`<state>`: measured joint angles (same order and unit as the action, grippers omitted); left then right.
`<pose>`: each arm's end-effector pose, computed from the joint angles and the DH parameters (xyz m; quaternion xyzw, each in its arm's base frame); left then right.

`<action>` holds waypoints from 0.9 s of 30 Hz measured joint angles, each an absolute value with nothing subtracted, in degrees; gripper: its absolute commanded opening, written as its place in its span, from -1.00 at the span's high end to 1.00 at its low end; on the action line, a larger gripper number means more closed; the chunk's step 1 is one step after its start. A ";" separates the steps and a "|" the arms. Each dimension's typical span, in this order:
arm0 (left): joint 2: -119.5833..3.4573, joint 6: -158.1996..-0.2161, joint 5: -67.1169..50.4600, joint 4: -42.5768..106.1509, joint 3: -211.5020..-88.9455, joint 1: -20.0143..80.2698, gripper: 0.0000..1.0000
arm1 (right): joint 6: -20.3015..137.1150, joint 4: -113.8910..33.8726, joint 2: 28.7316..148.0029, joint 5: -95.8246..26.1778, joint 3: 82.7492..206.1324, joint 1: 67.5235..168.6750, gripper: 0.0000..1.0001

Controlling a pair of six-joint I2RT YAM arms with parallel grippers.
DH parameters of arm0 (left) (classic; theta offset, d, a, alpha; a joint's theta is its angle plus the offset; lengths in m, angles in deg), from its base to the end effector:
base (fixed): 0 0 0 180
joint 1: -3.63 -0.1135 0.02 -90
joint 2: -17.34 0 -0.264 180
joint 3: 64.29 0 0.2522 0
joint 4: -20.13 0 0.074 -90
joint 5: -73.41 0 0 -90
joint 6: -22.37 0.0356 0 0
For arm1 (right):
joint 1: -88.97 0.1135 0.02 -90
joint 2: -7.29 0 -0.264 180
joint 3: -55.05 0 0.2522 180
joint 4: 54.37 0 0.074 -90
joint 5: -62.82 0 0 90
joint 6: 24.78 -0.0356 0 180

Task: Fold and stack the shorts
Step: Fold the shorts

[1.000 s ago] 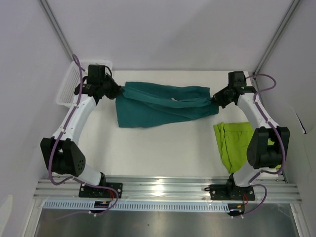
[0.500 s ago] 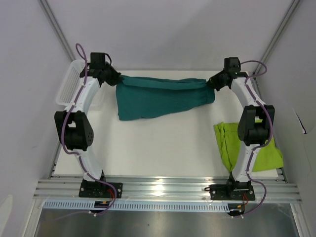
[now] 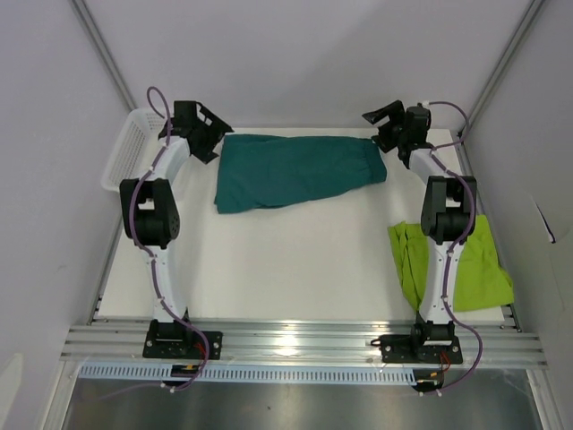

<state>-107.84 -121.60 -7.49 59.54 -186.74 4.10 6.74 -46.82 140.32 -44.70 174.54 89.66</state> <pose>0.5049 -0.0098 0.2440 -0.3814 0.8281 -0.2494 0.3264 0.5459 0.0173 0.2086 0.3184 0.7551 0.3853 0.4243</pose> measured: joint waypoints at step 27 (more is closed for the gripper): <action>-75.87 -111.94 -11.99 54.29 -155.15 14.98 -0.98 | 26.06 -36.03 139.34 -50.41 165.80 87.67 -0.58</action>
<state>-75.87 -111.94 -11.99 54.29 -155.15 14.98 26.06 -36.03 139.34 -50.41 165.80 87.67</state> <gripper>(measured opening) 0.990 0.811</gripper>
